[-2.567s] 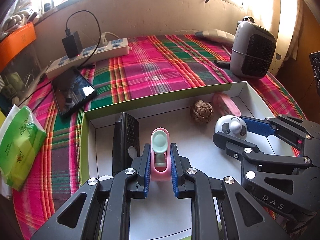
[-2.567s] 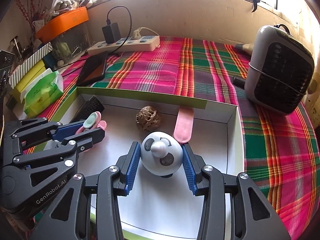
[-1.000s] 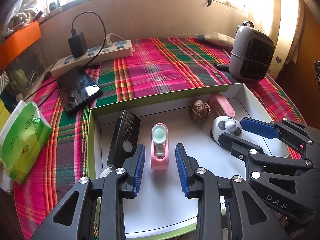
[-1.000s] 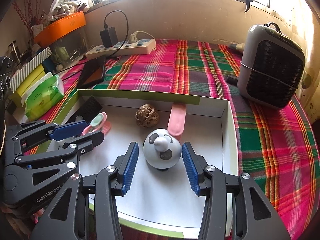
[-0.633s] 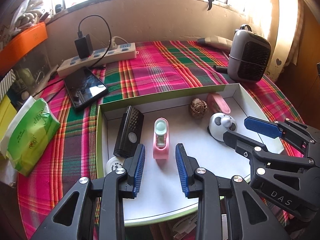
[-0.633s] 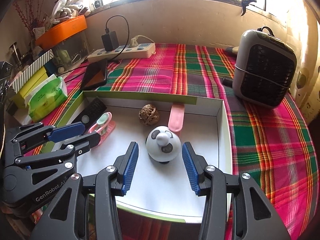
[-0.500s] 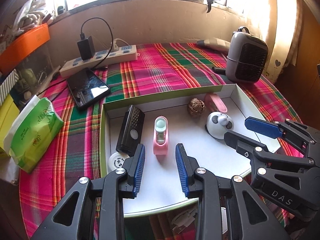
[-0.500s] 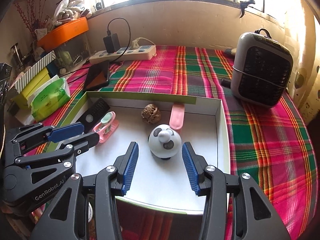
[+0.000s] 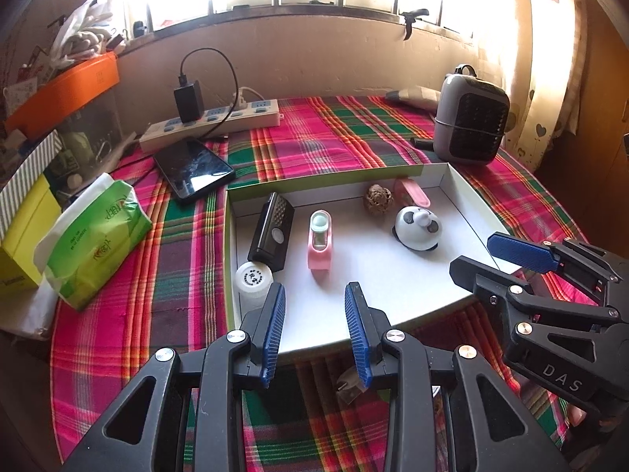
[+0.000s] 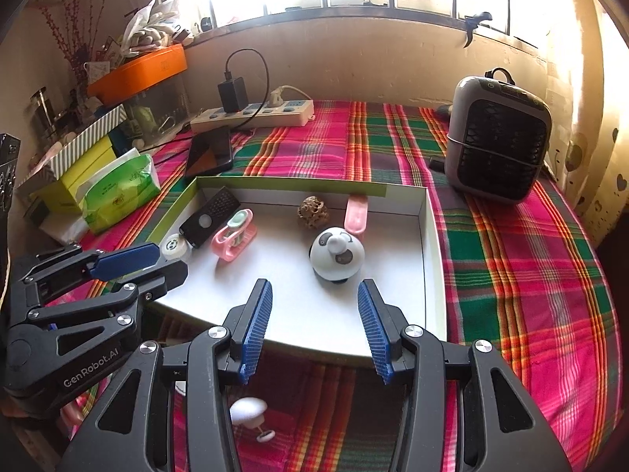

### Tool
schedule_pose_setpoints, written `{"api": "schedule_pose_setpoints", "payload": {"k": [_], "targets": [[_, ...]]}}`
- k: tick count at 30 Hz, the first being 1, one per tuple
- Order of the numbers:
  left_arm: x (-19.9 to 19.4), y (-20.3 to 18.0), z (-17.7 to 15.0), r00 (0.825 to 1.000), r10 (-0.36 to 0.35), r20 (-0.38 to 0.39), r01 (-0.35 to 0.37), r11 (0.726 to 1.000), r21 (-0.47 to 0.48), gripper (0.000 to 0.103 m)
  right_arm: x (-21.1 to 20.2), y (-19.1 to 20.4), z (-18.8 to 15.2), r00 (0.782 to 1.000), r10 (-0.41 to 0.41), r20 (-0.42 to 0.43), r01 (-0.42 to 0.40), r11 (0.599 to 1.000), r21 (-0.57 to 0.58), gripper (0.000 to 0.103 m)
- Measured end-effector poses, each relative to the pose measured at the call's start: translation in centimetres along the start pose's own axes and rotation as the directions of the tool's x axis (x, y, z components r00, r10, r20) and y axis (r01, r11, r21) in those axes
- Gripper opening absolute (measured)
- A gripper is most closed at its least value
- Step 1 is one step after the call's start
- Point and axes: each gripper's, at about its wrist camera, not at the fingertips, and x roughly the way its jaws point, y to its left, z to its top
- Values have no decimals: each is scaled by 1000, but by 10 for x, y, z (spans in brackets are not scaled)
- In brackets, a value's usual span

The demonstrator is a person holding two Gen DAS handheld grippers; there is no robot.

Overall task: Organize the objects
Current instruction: 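Withdraw both grippers from the tray toward the remaining objects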

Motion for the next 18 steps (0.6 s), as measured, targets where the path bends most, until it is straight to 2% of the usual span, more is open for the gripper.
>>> {"api": "schedule_pose_setpoints", "payload": {"k": [13,18], "targets": [[-21,12,-33,1000,-20,11,20,999,-40,30,-27,5,-31,1000,12,25,-12,1000,-4,47],[-25,26,-44,999,-31,12,32,995,-96,30,-31,4,-42,999,23,24,-24,1000,11,47]]}}
